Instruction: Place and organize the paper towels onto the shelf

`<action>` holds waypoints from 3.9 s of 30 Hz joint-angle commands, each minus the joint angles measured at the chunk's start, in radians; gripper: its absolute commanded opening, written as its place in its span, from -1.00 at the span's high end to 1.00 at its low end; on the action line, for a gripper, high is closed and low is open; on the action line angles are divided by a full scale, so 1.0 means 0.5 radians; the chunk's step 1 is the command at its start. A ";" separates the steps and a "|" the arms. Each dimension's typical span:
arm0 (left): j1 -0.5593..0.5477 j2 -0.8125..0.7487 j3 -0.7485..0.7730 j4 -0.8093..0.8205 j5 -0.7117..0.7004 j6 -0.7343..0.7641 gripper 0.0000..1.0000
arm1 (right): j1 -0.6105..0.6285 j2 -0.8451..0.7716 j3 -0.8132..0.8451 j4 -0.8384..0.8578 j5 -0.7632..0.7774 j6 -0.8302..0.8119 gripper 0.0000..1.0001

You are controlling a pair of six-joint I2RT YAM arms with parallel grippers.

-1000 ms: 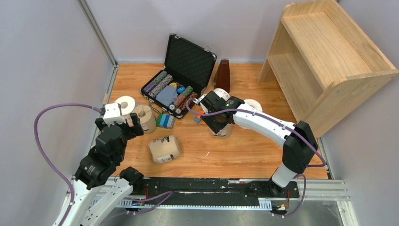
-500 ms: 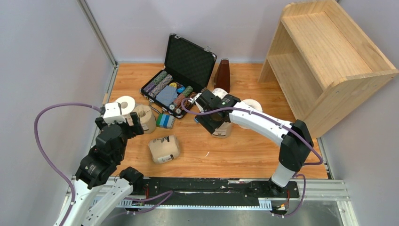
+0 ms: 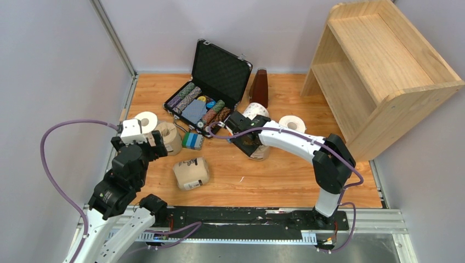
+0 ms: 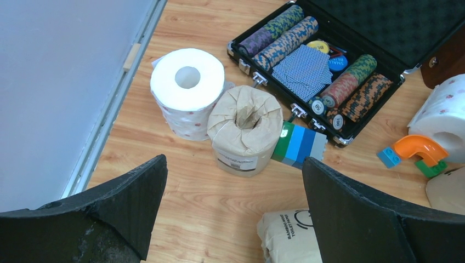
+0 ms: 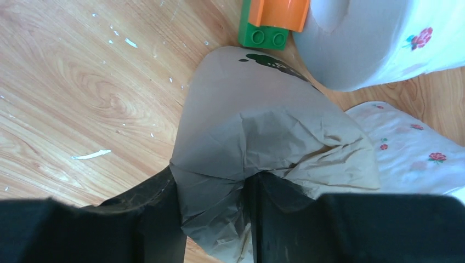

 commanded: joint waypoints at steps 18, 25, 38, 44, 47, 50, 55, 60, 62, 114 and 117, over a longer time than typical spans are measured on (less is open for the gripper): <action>0.015 -0.001 -0.015 0.100 0.068 0.023 -1.00 | -0.321 -0.331 1.072 -0.497 0.514 0.082 0.51; 0.015 0.017 -0.017 0.105 0.082 0.027 -1.00 | -0.781 -0.159 1.509 -0.450 0.545 0.031 0.49; 0.015 0.102 -0.025 0.117 0.151 0.044 -1.00 | -1.273 0.174 1.749 -0.123 0.551 -0.103 0.44; 0.018 0.152 -0.025 0.125 0.185 0.056 -1.00 | -1.364 0.256 1.738 0.012 0.597 -0.134 0.42; 0.016 0.165 -0.028 0.128 0.203 0.060 -1.00 | -1.393 0.291 1.759 0.071 0.548 -0.172 0.36; 0.019 0.182 -0.028 0.129 0.213 0.065 -1.00 | -1.422 0.335 1.780 0.101 0.525 -0.187 0.35; 0.018 0.188 -0.028 0.126 0.209 0.064 -1.00 | -1.440 0.406 1.782 0.134 0.571 -0.207 0.22; 0.017 0.195 -0.028 0.126 0.202 0.064 -1.00 | -1.433 0.396 1.807 0.156 0.623 -0.225 -0.05; 0.018 0.201 -0.028 0.125 0.199 0.066 -1.00 | -1.426 0.370 1.814 0.180 0.651 -0.247 -0.14; 0.016 0.357 -0.162 -0.689 0.860 -1.358 -1.00 | -0.477 -1.128 -0.097 0.568 -0.398 0.661 -0.94; 0.015 0.327 -0.337 -0.543 0.954 -1.431 -1.00 | -0.475 -1.162 -0.147 0.587 -0.434 0.699 -0.94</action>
